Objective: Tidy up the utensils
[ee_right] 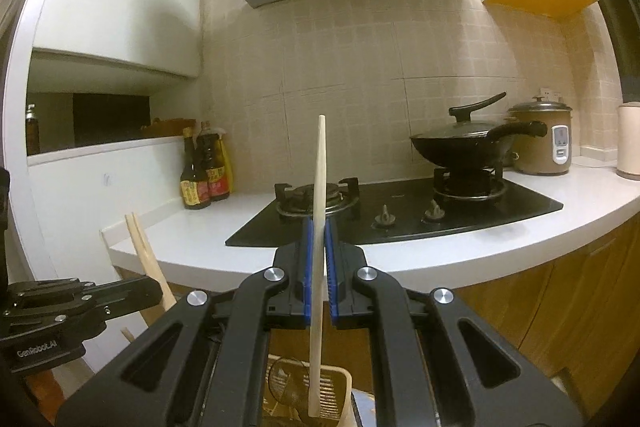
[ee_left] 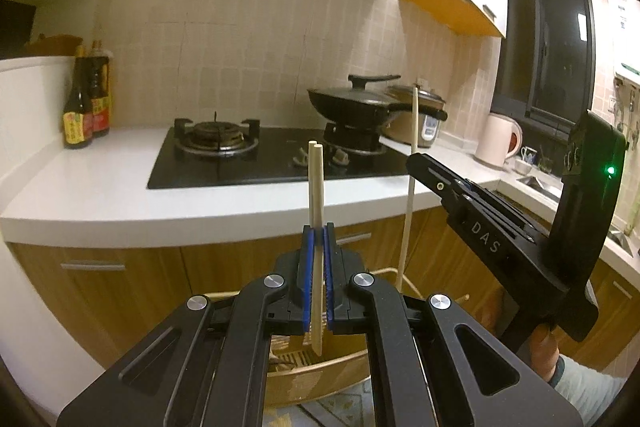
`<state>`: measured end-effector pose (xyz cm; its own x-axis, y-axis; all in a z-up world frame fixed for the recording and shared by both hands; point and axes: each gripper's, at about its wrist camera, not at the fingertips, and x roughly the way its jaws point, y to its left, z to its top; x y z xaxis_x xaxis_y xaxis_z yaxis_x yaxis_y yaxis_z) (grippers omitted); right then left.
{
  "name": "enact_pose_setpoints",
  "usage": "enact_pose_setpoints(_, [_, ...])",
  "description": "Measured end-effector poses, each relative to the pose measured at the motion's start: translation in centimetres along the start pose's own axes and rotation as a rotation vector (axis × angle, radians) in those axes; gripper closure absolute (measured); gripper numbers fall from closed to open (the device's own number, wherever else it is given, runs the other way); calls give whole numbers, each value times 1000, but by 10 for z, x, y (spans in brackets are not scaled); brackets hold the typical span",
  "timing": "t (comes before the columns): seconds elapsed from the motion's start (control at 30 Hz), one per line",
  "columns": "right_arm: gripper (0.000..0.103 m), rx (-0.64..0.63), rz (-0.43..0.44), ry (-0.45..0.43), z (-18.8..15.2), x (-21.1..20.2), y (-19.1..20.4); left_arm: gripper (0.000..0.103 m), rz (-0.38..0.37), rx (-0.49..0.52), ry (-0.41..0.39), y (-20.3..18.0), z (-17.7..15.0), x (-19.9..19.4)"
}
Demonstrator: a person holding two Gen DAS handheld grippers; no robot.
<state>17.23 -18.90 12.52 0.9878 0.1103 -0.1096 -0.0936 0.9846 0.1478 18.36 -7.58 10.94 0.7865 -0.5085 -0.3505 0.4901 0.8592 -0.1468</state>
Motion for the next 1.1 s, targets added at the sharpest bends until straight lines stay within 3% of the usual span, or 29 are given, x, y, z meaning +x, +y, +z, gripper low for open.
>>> enact_pose_setpoints(0.27, [96,-8,14,35,-11,-14,-2,99,-44,-47,41,10,-10,4])
enact_pose_setpoints(0.4, [85,6,34,55,-9,-28,-5,97,-52,-60,52,10,-12,-1])
enact_pose_setpoints(0.47, [80,8,42,63,-9,-38,-4,90,-59,-68,53,11,-13,-6])
enact_pose_setpoints(0.53, [67,10,54,75,-11,-48,-3,73,-65,-73,47,11,-14,-14])
enact_pose_setpoints(0.6, [56,4,56,78,-12,-59,0,68,-65,-74,39,10,-16,-24])
enact_pose_setpoints(0.7, [55,-15,53,84,-17,-78,7,66,-65,-80,37,10,-21,-36])
enact_pose_setpoints(0.8, [54,-23,58,95,-23,-95,14,56,-67,-102,23,11,-29,-52])
enact_pose_setpoints(0.93, [41,-30,58,112,-34,-115,22,47,-51,-115,12,9,-43,-70])
enact_pose_setpoints(1.1, [41,-18,64,164,-59,-128,34,35,-9,-103,-1,2,-68,-88])
